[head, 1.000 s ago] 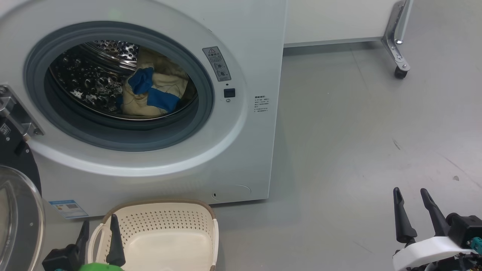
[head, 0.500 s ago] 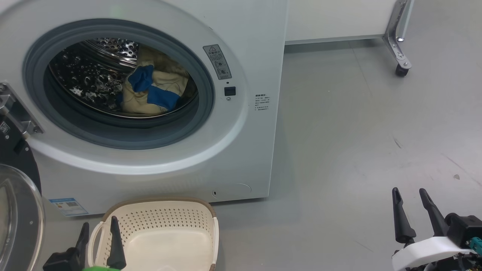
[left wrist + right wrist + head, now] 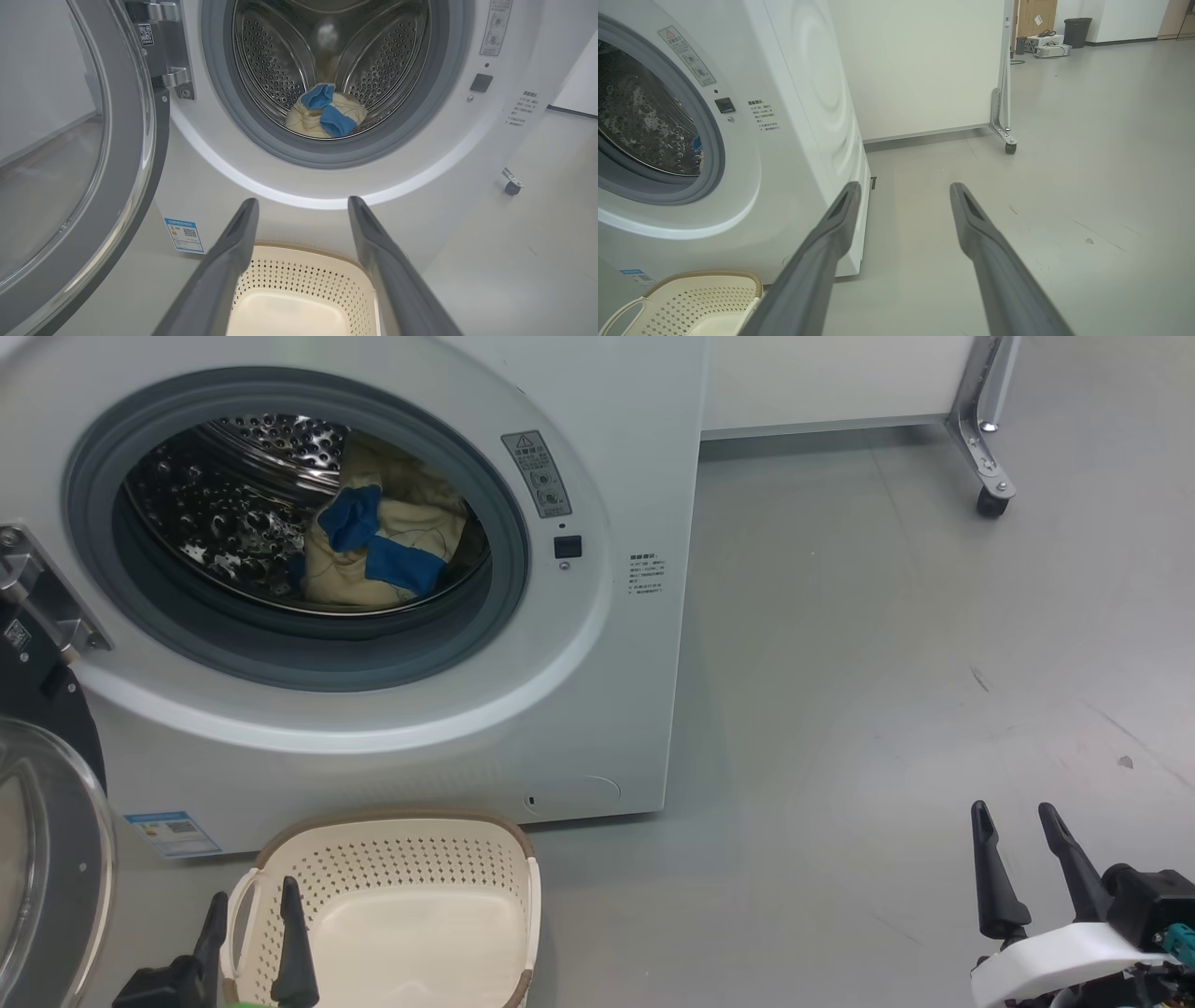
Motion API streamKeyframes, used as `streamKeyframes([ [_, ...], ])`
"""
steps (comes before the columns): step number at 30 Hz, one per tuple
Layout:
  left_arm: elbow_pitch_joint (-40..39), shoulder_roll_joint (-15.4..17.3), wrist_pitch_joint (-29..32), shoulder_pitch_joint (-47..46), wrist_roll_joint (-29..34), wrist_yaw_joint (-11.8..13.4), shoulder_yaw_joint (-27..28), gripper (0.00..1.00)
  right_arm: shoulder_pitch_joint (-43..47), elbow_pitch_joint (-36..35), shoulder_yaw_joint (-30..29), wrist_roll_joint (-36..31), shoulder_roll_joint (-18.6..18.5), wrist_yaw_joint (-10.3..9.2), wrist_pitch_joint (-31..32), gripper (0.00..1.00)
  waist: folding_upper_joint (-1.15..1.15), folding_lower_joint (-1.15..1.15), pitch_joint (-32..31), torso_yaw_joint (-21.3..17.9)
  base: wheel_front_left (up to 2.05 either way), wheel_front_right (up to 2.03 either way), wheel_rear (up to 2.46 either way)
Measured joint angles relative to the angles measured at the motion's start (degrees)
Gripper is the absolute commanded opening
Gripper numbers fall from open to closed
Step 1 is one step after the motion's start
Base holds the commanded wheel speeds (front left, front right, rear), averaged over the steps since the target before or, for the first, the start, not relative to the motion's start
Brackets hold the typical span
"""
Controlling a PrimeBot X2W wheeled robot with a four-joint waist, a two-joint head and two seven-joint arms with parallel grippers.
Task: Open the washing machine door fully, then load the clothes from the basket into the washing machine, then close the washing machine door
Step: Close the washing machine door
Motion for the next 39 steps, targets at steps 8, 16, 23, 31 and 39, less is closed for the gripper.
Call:
streamKeyframes([
  [8, -1.1, 0.0, 0.0, 0.6, -0.9, 0.3, -0.2, 1.00, 0.0, 0.0, 0.3, 0.0, 0.0, 0.00, 0.0, 1.00, 0.00, 0.00, 0.0, 0.0, -0.95, 0.95, 0.00],
  [16, -1.1, 0.0, 0.0, 0.9, -0.9, 0.7, -0.4, 1.00, 0.0, 0.0, 0.2, 0.0, 0.0, 0.00, 0.0, 1.00, 0.00, 0.00, 0.1, -0.1, -0.65, 0.65, 0.00],
  [23, -1.1, 0.0, 0.0, 1.1, -0.9, 0.7, -0.6, 1.00, 0.0, 0.0, 0.2, 0.0, 0.0, 0.00, 0.0, 1.00, 0.00, 0.00, 0.1, 0.1, -0.33, 0.33, 0.00],
  [31, -1.2, 0.0, 0.0, 1.1, -0.9, 1.0, -0.7, 1.00, 0.0, 0.0, 0.2, 0.0, 0.0, 0.00, 0.0, 1.00, 0.00, 0.00, 0.1, 0.5, -0.05, 0.05, 0.00],
  [39, -1.2, 0.1, 0.0, 1.1, -0.8, 1.1, -1.5, 1.00, 0.0, 0.0, -1.1, 0.0, -0.1, 0.00, 0.0, 1.00, 0.00, 0.00, 0.1, 1.9, 0.00, 0.00, 0.00],
])
